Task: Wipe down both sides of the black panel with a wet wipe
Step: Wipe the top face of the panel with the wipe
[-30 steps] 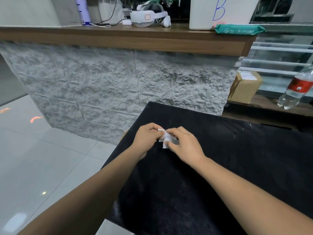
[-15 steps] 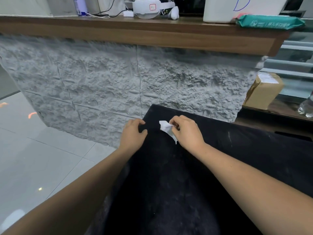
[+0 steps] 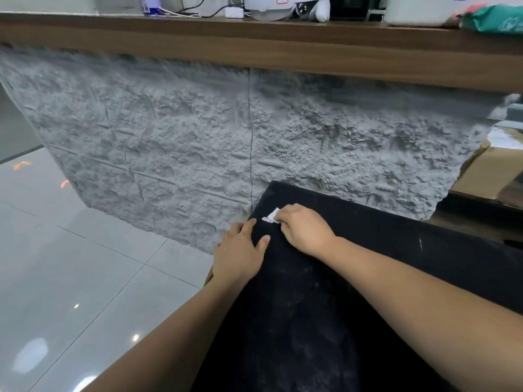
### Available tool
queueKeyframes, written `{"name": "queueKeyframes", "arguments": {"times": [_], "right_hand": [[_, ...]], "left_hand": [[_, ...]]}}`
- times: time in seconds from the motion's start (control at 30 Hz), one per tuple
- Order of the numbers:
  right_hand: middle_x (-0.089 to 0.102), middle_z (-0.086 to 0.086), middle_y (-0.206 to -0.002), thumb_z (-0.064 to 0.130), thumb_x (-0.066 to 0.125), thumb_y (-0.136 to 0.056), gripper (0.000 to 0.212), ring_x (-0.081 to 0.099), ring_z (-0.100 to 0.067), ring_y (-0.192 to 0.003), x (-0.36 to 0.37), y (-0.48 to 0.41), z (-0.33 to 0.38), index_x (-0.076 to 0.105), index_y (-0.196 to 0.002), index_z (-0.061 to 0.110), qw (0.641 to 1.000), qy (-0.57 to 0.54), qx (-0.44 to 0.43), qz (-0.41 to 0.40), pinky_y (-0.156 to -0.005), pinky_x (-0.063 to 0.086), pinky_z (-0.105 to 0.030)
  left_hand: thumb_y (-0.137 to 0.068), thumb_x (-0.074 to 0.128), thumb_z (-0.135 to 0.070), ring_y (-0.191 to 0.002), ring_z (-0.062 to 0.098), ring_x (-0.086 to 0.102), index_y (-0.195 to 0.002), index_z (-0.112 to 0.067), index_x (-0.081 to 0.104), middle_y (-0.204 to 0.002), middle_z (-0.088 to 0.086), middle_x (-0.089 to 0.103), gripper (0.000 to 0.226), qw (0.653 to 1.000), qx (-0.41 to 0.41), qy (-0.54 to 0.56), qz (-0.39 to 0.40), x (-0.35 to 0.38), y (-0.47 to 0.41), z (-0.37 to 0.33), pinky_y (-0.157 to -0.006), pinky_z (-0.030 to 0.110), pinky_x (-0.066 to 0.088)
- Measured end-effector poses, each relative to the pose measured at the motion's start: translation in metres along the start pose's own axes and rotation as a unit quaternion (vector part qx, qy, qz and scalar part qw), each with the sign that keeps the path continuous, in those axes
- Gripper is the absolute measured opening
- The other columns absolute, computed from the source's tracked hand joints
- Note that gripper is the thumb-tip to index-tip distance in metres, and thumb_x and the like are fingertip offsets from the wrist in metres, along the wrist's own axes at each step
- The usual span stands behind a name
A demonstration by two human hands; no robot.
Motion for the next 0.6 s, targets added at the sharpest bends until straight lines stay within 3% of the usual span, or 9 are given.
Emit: {"name": "queueKeyframes", "arguments": {"times": [0.17, 0.27, 0.37, 0.43, 0.5, 0.6], "right_hand": [[0.065, 0.002, -0.133, 0.003, 0.042, -0.098, 0.033, 0.058, -0.025, -0.129, 0.006, -0.019, -0.003, 0.067, -0.117, 0.014, 0.999, -0.014, -0.016, 0.027, -0.097, 0.051, -0.039], [0.046, -0.001, -0.162, 0.001, 0.042, -0.101, 0.048, 0.041, -0.021, -0.151, 0.010, -0.037, -0.010, 0.061, -0.143, 0.015, 0.998, 0.000, -0.003, 0.055, -0.119, 0.038, -0.040], [0.036, 0.000, -0.167, -0.006, 0.043, -0.099, 0.059, 0.029, -0.018, -0.156, 0.010, -0.059, -0.020, 0.052, -0.153, 0.016, 0.998, 0.022, 0.003, 0.061, -0.123, 0.032, -0.041], [0.049, -0.003, -0.159, -0.009, 0.046, -0.096, 0.051, 0.036, -0.023, -0.153, 0.009, -0.071, -0.021, 0.063, -0.139, 0.012, 0.999, 0.032, 0.000, 0.039, -0.117, 0.039, -0.041], [0.061, -0.005, -0.131, -0.010, 0.052, -0.092, 0.034, 0.048, -0.030, -0.132, 0.006, -0.079, -0.021, 0.069, -0.114, 0.010, 0.999, 0.043, 0.002, -0.006, -0.101, 0.046, -0.038], [0.050, -0.005, -0.108, -0.008, 0.054, -0.092, 0.028, 0.049, -0.028, -0.106, 0.003, -0.083, -0.022, 0.068, -0.107, 0.012, 0.999, 0.016, 0.003, -0.052, -0.080, 0.043, -0.037]], "left_hand": [[-0.100, 0.047, -0.064, -0.136, 0.023, 0.049, -0.158, -0.036, 0.038, -0.154, -0.004, 0.044, 0.065, 1.000, 0.001, 0.004, -0.010, 0.000, 0.000, 0.001, -0.107, 0.051, 0.047], [-0.100, 0.047, -0.065, -0.136, 0.021, 0.048, -0.158, -0.036, 0.039, -0.153, -0.005, 0.044, 0.065, 1.000, 0.005, 0.008, -0.015, 0.000, -0.002, 0.002, -0.108, 0.051, 0.047], [-0.100, 0.046, -0.066, -0.137, 0.021, 0.047, -0.158, -0.037, 0.039, -0.154, -0.006, 0.044, 0.065, 1.000, 0.006, 0.007, -0.022, 0.002, -0.004, 0.004, -0.109, 0.051, 0.046], [-0.099, 0.045, -0.067, -0.139, 0.021, 0.046, -0.157, -0.038, 0.038, -0.154, -0.007, 0.044, 0.065, 1.000, 0.005, -0.002, -0.028, 0.004, -0.005, 0.004, -0.110, 0.052, 0.045], [-0.099, 0.043, -0.068, -0.140, 0.021, 0.045, -0.157, -0.039, 0.038, -0.154, -0.007, 0.044, 0.065, 0.999, 0.006, -0.011, -0.032, 0.005, -0.005, 0.003, -0.110, 0.053, 0.043], [-0.098, 0.042, -0.069, -0.140, 0.021, 0.044, -0.156, -0.040, 0.038, -0.153, -0.007, 0.044, 0.064, 0.999, 0.005, -0.015, -0.036, 0.007, -0.006, 0.005, -0.111, 0.053, 0.042]]}}
Point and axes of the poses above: each hand's wrist, its own y-axis away from the middle knuckle, its own x-axis out of the palm, z = x × y, the point moved 3 cm from there along -y, towards the middle knuckle
